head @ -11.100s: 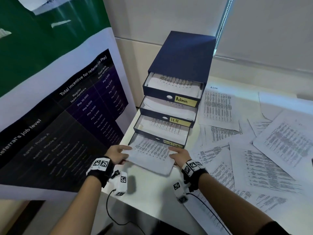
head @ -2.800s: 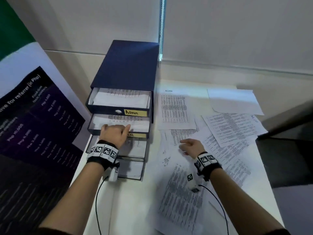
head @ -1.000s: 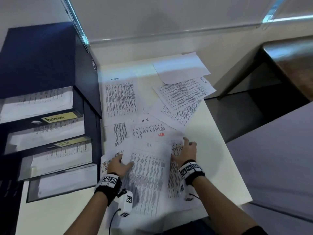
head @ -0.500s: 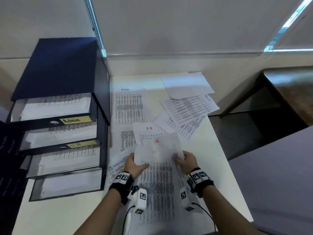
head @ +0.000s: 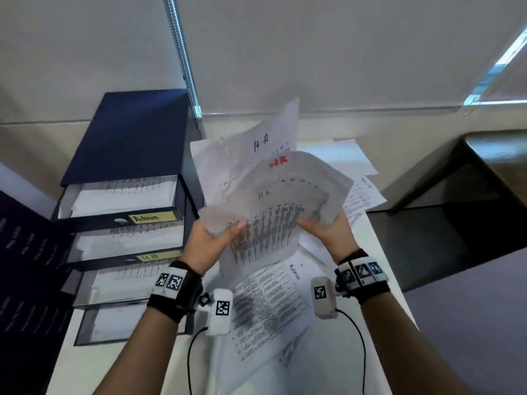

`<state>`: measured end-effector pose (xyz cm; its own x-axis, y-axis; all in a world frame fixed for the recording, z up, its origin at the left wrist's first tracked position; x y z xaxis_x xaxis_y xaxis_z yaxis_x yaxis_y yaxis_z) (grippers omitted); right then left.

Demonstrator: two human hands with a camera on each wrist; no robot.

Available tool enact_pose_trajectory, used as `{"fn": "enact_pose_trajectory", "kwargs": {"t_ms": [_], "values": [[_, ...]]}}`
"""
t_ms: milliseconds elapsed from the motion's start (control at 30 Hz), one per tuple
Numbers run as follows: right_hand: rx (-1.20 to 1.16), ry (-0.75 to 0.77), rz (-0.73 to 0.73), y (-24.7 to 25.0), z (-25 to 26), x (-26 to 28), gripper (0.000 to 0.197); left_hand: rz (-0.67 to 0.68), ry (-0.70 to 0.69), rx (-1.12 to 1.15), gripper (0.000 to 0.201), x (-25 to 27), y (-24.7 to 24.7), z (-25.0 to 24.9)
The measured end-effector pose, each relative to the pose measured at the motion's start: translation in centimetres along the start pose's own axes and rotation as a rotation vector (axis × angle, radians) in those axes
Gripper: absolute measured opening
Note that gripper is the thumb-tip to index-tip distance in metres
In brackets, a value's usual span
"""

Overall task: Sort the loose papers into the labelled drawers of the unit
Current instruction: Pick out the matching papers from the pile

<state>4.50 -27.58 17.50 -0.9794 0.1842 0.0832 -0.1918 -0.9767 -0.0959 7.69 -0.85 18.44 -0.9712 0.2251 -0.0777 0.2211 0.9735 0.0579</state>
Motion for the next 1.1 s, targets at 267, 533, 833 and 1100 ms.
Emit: {"fn": "enact_pose_trajectory", "kwargs": {"t_ms": [267, 533, 833, 1100], "values": [[0.298, -0.162, -0.144, -0.2, -6.1, -0.5, 0.129, 0.034, 0.178, -0.105, 0.039, -0.9, 0.5, 5.4], [0.298, -0.024, -0.115, 1.0, -4.7, -2.6, 0.079, 0.058, 0.100, -0.006, 0.027, -2.2, -0.3, 2.4], [0.512, -0.177, -0.094, 0.3, -6.3, -1.6, 0.059, 0.007, 0.219, -0.146, 0.029, -2.7, -0.6, 3.5], [0.367, 0.133, 0.059, -7.1, 4.4, -0.5, 0.025, -0.106, 0.085, -0.123, 0.036, -0.6, 4.3, -5.2]]}}
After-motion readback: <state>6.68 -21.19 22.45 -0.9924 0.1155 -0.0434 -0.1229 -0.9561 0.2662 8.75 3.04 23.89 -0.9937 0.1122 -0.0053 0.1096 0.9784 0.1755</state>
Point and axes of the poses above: each hand's wrist, its own x-axis away from the middle knuckle, its own y-axis out of the back of the hand, z = x × y, the point moved 1 cm from there along -x, towards the middle knuckle, and after that the axes turned 3 degrees about -y, right-handed, at the moved point
